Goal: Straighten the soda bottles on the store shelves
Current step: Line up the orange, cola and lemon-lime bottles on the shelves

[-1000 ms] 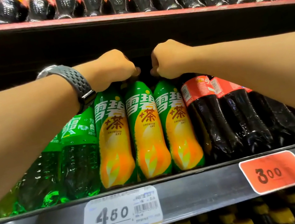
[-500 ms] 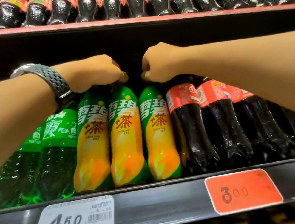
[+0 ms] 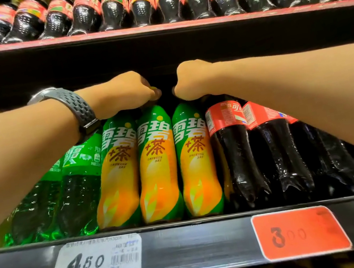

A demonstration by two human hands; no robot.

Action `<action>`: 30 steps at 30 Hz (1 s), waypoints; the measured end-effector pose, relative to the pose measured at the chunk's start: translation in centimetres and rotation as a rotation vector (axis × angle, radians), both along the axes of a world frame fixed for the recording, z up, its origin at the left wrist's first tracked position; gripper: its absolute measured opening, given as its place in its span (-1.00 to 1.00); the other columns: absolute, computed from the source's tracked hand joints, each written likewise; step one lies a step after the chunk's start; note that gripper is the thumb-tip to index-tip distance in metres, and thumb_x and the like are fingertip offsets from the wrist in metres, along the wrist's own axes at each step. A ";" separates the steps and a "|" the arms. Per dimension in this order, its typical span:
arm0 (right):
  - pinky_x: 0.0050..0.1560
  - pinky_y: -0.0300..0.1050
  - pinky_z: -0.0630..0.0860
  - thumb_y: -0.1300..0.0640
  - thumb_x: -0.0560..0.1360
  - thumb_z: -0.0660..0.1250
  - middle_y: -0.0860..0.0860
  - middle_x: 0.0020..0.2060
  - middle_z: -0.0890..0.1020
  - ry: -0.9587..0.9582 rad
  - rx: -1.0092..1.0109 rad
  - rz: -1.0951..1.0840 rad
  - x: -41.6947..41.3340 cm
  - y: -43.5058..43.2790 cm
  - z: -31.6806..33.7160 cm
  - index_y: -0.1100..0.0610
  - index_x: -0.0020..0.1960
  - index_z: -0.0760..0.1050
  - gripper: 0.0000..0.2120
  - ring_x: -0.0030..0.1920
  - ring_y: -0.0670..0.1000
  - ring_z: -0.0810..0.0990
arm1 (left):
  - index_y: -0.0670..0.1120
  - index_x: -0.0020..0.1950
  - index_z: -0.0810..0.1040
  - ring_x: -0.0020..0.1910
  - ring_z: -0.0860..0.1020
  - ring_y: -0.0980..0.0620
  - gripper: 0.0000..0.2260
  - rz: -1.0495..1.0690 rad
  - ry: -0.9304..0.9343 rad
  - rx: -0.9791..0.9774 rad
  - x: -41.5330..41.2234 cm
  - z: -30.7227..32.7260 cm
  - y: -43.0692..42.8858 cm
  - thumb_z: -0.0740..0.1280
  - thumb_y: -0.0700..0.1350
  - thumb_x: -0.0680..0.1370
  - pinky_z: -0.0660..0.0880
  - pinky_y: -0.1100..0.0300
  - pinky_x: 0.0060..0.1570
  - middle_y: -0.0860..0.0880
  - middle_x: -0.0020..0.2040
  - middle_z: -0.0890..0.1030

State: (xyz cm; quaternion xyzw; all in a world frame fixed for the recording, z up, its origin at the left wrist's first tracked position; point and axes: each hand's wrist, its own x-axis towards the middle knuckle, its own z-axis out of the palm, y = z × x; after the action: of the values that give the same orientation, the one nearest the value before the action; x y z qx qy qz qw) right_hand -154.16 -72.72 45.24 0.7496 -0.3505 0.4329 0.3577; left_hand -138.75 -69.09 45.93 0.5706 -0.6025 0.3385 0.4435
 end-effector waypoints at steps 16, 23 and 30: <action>-0.06 -0.08 0.49 -0.14 0.54 0.24 0.13 0.07 0.60 0.016 0.066 0.006 -1.1 -0.4 0.8 0.20 0.24 0.50 -0.53 0.05 0.14 0.57 | -0.01 -0.05 0.64 -0.20 0.56 0.05 -0.78 0.014 0.002 -0.030 -0.2 0.4 -0.5 0.35 0.10 0.45 0.44 0.21 -0.30 0.00 -0.17 0.62; -0.04 -0.12 0.41 -0.16 0.53 0.25 0.15 0.13 0.59 -0.003 -0.002 -0.046 -4.4 -0.1 2.2 0.19 0.25 0.51 -0.51 0.14 0.18 0.54 | 0.05 0.03 0.64 -0.04 0.54 0.02 -0.77 0.092 -0.217 -0.113 -3.5 0.5 -0.7 0.31 0.04 0.42 0.44 0.20 -0.08 0.00 -0.02 0.65; -0.02 -0.08 0.45 -0.14 0.54 0.21 0.15 0.05 0.61 -0.055 0.029 -0.094 -9.7 -1.4 2.6 0.20 0.15 0.56 -0.56 0.08 0.20 0.55 | -0.01 0.04 0.65 -0.05 0.61 -0.01 -0.69 -0.080 -0.188 -0.088 -8.0 1.3 -2.4 0.28 0.16 0.50 0.52 0.13 -0.01 0.00 -0.05 0.68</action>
State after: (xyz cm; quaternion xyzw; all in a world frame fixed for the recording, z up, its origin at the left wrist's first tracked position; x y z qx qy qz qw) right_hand -163.90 -74.07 47.86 0.7254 -0.4011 0.4308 0.3569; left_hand -146.79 -71.53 47.24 0.4915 -0.6484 0.3988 0.4229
